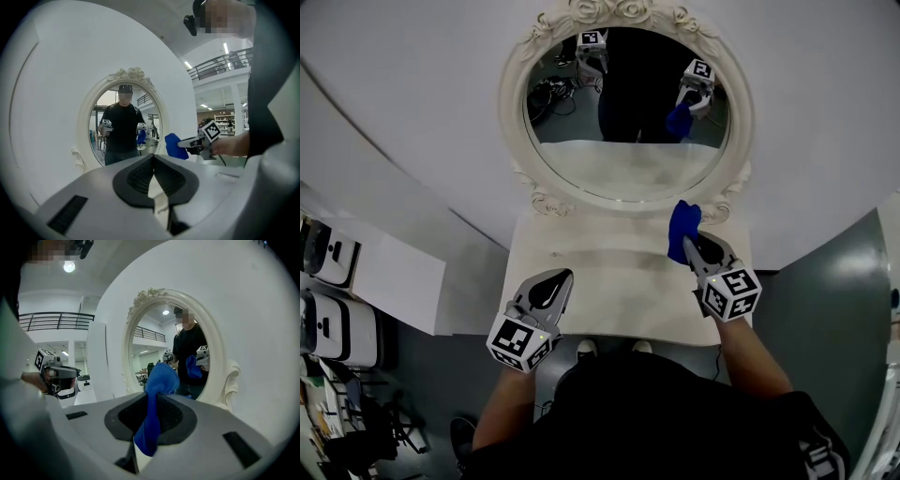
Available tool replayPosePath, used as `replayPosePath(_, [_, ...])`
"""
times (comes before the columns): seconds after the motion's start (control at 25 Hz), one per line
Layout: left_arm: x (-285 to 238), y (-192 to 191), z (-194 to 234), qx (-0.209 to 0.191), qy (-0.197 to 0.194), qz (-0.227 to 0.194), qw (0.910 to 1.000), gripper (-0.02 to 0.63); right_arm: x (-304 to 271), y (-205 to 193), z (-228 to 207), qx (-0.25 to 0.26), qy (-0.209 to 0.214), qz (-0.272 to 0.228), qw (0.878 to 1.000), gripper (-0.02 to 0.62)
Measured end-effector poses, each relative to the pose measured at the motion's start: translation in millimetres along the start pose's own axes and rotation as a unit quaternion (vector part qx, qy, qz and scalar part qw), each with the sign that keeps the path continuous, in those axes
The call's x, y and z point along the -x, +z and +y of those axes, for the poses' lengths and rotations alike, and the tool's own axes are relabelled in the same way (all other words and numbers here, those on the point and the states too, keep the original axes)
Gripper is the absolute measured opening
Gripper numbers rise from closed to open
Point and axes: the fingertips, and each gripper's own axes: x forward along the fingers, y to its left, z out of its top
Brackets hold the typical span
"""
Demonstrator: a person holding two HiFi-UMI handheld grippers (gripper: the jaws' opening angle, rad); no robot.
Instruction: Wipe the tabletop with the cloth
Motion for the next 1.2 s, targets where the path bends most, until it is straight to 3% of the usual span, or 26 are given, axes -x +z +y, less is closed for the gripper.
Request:
replayPosePath(0.64, [49, -3, 75, 0.006, -0.020, -0.028, 0.9994, 0.011, -53, 16, 61, 0.006, -0.017, -0.002, 1.000, 0.043])
replayPosePath(0.92, [80, -18, 120, 0.019, 0.001, -0.026, 0.9995, 0.011, -122, -7, 117, -0.022, 0.036, 0.035, 0.999, 0.043])
replayPosePath(1.2, [116, -36, 166, 0.038, 0.045, -0.023, 0.9980, 0.011, -202, -78, 188, -0.037, 0.109, 0.128, 0.985, 0.043])
